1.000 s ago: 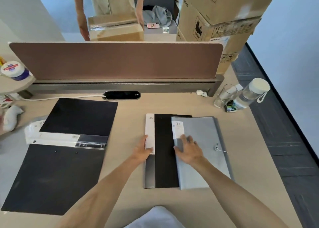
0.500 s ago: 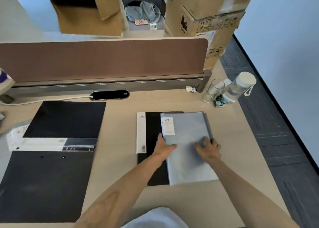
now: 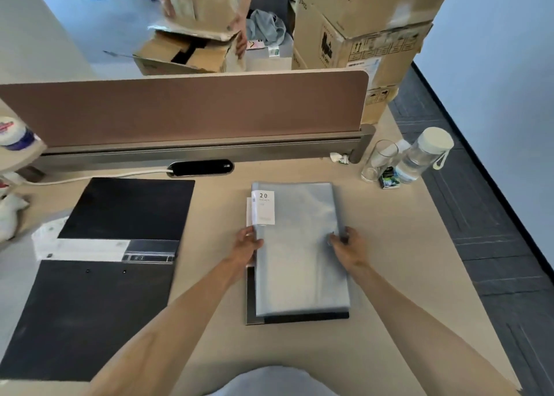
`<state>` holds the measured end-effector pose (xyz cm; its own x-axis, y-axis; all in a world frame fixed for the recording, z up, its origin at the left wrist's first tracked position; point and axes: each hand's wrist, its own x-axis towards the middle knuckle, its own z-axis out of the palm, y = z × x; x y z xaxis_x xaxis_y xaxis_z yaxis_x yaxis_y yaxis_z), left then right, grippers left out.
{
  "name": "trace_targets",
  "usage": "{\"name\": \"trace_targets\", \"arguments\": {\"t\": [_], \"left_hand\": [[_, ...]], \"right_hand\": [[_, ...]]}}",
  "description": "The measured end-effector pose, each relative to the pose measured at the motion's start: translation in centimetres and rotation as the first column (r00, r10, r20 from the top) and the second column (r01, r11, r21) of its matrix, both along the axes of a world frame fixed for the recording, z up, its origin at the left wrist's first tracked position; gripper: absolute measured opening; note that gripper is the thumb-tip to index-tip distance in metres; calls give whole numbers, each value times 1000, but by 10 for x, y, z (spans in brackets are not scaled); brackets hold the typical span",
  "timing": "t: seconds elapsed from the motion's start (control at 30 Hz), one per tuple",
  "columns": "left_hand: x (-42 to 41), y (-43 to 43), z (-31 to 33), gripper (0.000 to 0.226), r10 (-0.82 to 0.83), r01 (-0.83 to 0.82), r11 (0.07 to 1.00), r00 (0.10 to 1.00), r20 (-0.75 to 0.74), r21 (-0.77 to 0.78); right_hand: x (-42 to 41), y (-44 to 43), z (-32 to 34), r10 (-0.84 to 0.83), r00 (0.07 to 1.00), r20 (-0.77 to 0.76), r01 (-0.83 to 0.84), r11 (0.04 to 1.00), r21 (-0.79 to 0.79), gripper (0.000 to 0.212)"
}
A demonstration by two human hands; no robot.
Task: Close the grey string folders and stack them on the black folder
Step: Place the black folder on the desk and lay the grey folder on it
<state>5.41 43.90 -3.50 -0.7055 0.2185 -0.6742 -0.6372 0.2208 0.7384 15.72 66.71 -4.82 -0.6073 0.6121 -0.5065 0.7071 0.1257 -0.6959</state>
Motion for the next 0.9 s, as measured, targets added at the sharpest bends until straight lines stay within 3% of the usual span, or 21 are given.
{"name": "trace_targets", "arguments": {"t": [0.07,0.2,0.3,0.9], "left_hand": [[-2,-11,-3,33,-28,21,997,996,-85,-74],[2,-24,-7,34,-213,174,946,969,-121,-275],[11,-20,-7,42,-297,270,927,952,-69,-262],[19,-7,-3,53,-496,453,842,864,-90,-292]], "right_hand": [[-10,-9,-7,40,999,10,-40,999,14,36],[-14,-23,-15,131,969,208,-157,981,111,54],[-9,-28,-14,129,952,277,-174,974,146,51],[26,-2,-1,113,970,215,-147,977,153,45]]}}
